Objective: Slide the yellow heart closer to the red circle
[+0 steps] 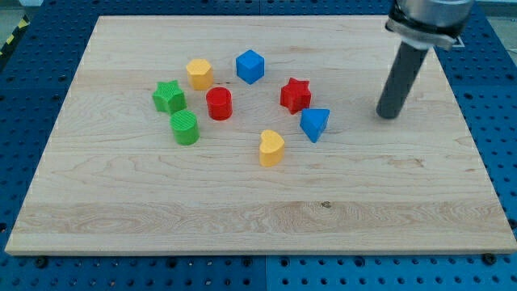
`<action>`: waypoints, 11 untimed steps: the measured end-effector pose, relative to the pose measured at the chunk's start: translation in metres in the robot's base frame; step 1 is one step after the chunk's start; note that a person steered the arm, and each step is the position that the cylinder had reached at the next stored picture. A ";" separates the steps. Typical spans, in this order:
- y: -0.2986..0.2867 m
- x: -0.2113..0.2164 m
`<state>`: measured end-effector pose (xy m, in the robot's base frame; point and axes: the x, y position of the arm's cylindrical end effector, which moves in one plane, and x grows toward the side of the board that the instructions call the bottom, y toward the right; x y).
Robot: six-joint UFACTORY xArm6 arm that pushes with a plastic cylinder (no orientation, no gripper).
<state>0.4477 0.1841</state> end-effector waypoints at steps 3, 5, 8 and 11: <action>-0.007 0.071; -0.084 0.071; -0.207 0.039; -0.286 0.027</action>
